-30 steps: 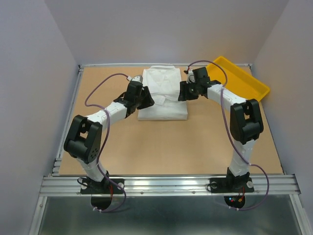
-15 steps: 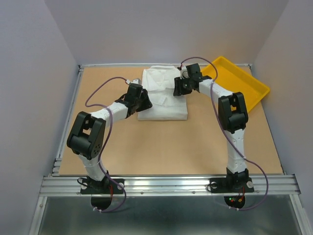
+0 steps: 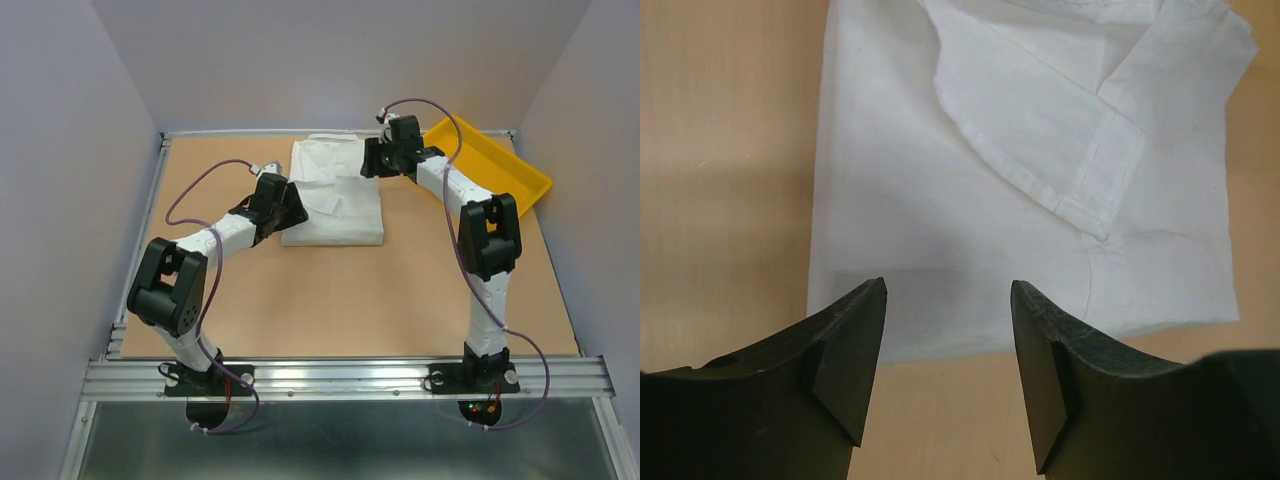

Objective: Fold and stack the long sleeve shirts
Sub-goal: Fold the shirt

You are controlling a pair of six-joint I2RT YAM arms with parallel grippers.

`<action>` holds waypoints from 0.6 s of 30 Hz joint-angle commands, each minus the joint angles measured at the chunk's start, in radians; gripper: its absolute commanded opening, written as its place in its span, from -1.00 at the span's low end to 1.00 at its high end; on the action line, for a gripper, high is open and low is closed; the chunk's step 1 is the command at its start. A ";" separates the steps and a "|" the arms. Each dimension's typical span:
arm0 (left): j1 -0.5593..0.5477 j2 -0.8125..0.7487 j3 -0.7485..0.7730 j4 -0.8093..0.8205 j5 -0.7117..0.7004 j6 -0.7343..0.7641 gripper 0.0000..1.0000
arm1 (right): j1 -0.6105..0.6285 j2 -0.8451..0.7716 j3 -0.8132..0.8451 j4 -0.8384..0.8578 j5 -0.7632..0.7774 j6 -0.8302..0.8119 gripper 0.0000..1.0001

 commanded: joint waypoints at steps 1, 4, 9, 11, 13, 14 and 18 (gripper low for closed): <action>0.004 -0.082 -0.026 -0.014 -0.079 -0.020 0.30 | 0.006 -0.199 -0.206 0.021 0.019 0.088 0.14; 0.005 -0.068 -0.032 -0.043 -0.108 -0.040 0.30 | 0.008 -0.274 -0.340 0.061 -0.016 0.157 0.14; 0.025 -0.022 -0.023 -0.096 -0.120 -0.072 0.30 | 0.006 -0.389 -0.571 0.112 -0.022 0.223 0.15; 0.032 -0.008 -0.029 -0.106 -0.123 -0.075 0.29 | 0.006 -0.431 -0.639 0.126 -0.001 0.235 0.21; 0.036 0.002 -0.035 -0.107 -0.120 -0.077 0.30 | 0.006 -0.448 -0.671 0.146 -0.004 0.254 0.26; 0.039 0.010 -0.038 -0.109 -0.119 -0.077 0.30 | 0.006 -0.452 -0.687 0.153 -0.010 0.261 0.26; 0.050 0.050 -0.044 -0.110 -0.107 -0.078 0.30 | 0.006 -0.455 -0.765 0.216 -0.028 0.333 0.26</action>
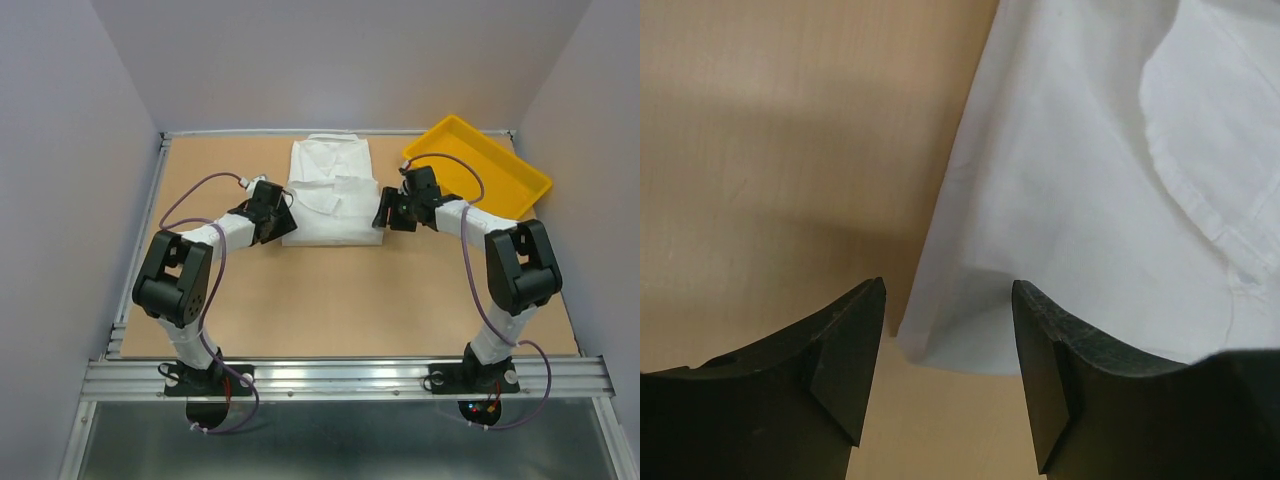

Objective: Fold and stack the long sleeve shirts
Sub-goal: Fold the shirt

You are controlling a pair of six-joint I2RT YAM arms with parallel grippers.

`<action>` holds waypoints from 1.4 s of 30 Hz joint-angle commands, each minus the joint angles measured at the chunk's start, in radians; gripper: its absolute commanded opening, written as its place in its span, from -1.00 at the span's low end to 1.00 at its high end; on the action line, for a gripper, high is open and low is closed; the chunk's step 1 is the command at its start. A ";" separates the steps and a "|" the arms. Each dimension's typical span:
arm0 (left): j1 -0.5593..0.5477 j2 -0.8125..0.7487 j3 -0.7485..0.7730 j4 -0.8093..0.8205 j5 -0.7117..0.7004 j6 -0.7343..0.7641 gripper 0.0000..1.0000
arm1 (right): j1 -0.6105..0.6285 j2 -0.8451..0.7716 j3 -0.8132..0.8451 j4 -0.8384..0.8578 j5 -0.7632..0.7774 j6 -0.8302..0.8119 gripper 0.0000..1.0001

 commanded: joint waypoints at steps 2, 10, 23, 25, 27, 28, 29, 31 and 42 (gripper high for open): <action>0.011 0.036 -0.016 -0.019 -0.009 -0.009 0.29 | 0.006 -0.048 -0.086 0.157 -0.023 0.099 0.25; 0.014 0.088 -0.028 -0.045 0.023 -0.009 -0.07 | 0.006 0.009 -0.190 0.310 -0.107 0.155 -0.12; 0.014 -0.119 -0.277 -0.107 0.195 -0.019 -0.49 | 0.019 -0.184 -0.442 0.243 -0.274 0.171 -0.77; 0.014 -0.194 -0.350 -0.107 0.238 -0.036 -0.47 | 0.040 -0.251 -0.479 0.182 -0.273 0.155 -0.72; 0.014 -0.241 -0.407 -0.110 0.253 -0.050 -0.43 | 0.063 -0.296 -0.480 0.136 -0.235 0.118 -0.61; 0.014 -0.290 -0.422 -0.111 0.258 -0.055 -0.37 | 0.068 -0.316 -0.476 0.090 -0.215 0.106 -0.57; 0.014 -0.315 -0.442 -0.116 0.258 -0.058 -0.34 | 0.071 -0.355 -0.451 0.068 -0.181 0.092 -0.43; 0.014 -0.355 -0.447 -0.133 0.251 -0.064 -0.21 | 0.072 -0.388 -0.409 0.005 -0.149 0.044 -0.21; 0.014 -0.474 -0.247 -0.144 0.080 -0.001 0.64 | 0.072 -0.293 -0.077 -0.043 0.048 -0.063 0.06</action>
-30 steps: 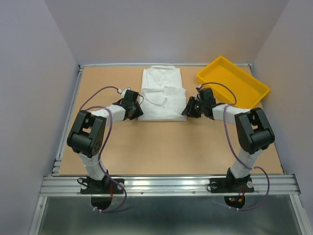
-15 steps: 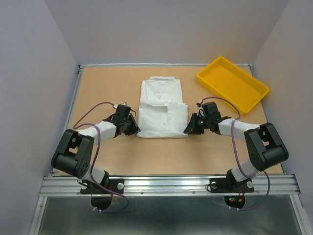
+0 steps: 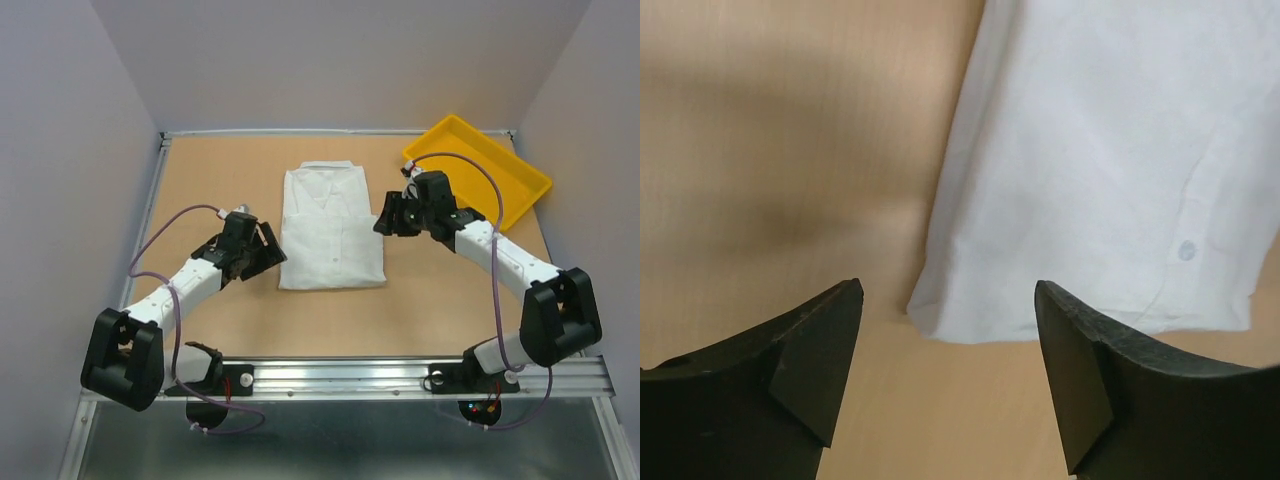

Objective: Fold and stack the long sleeve shirts
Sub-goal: Fold the shirt

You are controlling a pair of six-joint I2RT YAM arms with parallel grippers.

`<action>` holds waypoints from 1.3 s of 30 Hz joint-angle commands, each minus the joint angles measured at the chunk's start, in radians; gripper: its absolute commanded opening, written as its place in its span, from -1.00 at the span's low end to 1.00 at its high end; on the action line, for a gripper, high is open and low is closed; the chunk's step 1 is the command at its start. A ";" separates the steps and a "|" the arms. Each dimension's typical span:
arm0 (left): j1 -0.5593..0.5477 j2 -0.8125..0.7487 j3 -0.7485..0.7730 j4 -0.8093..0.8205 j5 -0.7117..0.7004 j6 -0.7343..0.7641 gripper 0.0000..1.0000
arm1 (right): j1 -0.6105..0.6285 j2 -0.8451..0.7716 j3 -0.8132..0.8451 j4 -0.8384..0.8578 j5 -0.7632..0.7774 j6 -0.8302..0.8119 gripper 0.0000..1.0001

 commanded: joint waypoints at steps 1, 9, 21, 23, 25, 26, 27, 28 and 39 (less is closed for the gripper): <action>-0.002 0.041 0.137 0.060 -0.080 0.054 0.64 | -0.001 0.097 0.140 0.011 0.119 -0.040 0.06; 0.009 0.325 0.358 0.117 -0.134 0.117 0.47 | -0.028 0.270 0.241 0.119 0.119 0.000 0.04; 0.024 0.560 0.475 0.169 -0.105 0.130 0.06 | -0.062 0.459 0.287 0.208 0.119 0.081 -0.07; 0.030 0.569 0.472 0.169 -0.113 0.125 -0.03 | -0.062 0.477 0.296 0.212 0.107 0.072 -0.13; 0.035 0.570 0.463 0.172 -0.122 0.125 -0.14 | -0.062 0.488 0.304 0.217 0.086 0.061 -0.22; 0.036 0.572 0.460 0.172 -0.123 0.123 -0.15 | -0.062 0.490 0.307 0.220 0.076 0.057 -0.28; 0.038 0.572 0.453 0.177 -0.122 0.128 -0.17 | -0.062 0.490 0.310 0.221 0.055 0.049 -0.43; 0.038 0.573 0.450 0.180 -0.122 0.129 -0.30 | -0.062 0.488 0.312 0.226 0.043 0.038 -0.51; 0.055 0.532 0.354 0.299 -0.033 0.114 -0.52 | -0.059 0.474 0.356 0.240 -0.099 -0.054 -0.95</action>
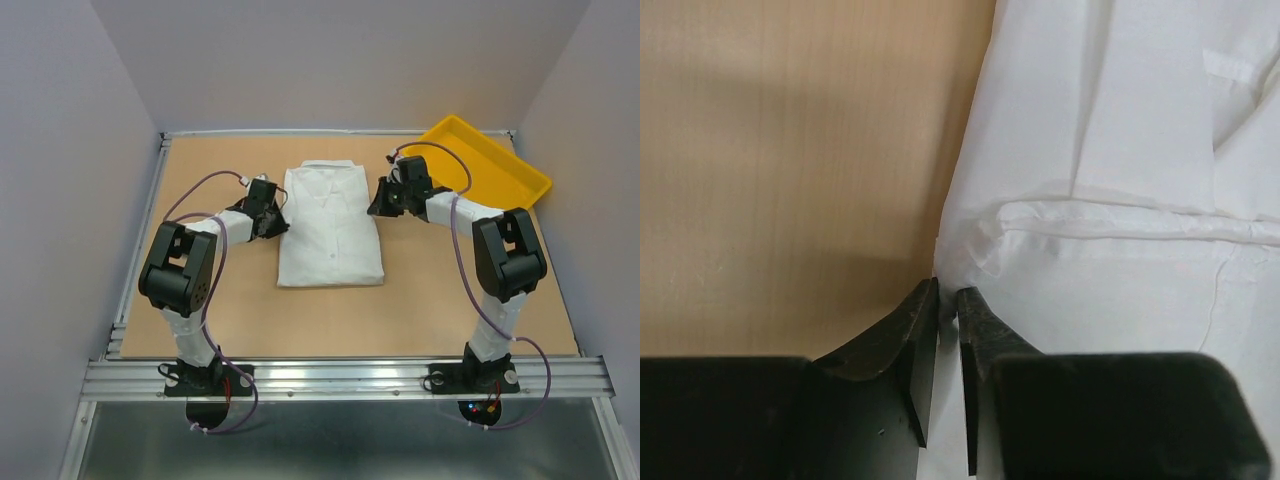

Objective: Fold and stack the long sleeve shirts
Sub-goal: Fold the shirt

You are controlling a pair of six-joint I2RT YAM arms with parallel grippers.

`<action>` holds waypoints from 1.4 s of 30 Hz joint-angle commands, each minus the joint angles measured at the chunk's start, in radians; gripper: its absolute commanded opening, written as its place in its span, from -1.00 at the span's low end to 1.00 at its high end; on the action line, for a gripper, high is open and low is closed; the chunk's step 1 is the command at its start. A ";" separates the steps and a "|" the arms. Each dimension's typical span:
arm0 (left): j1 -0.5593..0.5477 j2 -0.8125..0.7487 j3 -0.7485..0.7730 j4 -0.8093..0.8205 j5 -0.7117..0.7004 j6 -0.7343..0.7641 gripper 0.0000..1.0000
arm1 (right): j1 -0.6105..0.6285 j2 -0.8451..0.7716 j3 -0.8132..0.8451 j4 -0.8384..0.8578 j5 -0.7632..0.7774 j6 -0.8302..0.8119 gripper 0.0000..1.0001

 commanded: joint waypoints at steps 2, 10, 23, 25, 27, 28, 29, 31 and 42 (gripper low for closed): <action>0.020 -0.059 -0.057 0.076 0.036 -0.019 -0.52 | 0.002 -0.002 0.078 0.052 -0.069 -0.053 -0.95; 0.060 -0.096 -0.118 0.101 0.043 -0.053 -0.31 | 0.002 0.074 0.108 0.052 -0.028 -0.074 -0.82; 0.037 -0.343 -0.117 0.082 0.114 -0.064 0.60 | 0.001 -0.111 0.083 0.052 -0.021 0.057 0.42; 0.012 -0.350 -0.095 0.088 0.132 -0.050 0.60 | 0.001 -0.121 0.066 0.082 -0.069 0.088 0.42; -0.014 -0.347 -0.098 0.146 0.166 -0.060 0.57 | 0.001 -0.124 0.033 0.133 -0.113 0.145 0.41; -0.018 -0.341 -0.110 0.174 0.178 -0.080 0.48 | 0.001 -0.119 0.020 0.188 -0.159 0.185 0.41; -0.025 -0.320 -0.117 0.202 0.204 -0.091 0.43 | 0.001 -0.116 0.010 0.219 -0.184 0.202 0.40; -0.023 -0.283 -0.134 0.281 0.227 -0.116 0.33 | 0.001 -0.085 -0.018 0.307 -0.240 0.229 0.40; 0.049 0.008 -0.189 0.507 0.249 -0.208 0.21 | -0.025 0.168 -0.112 0.615 -0.325 0.314 0.36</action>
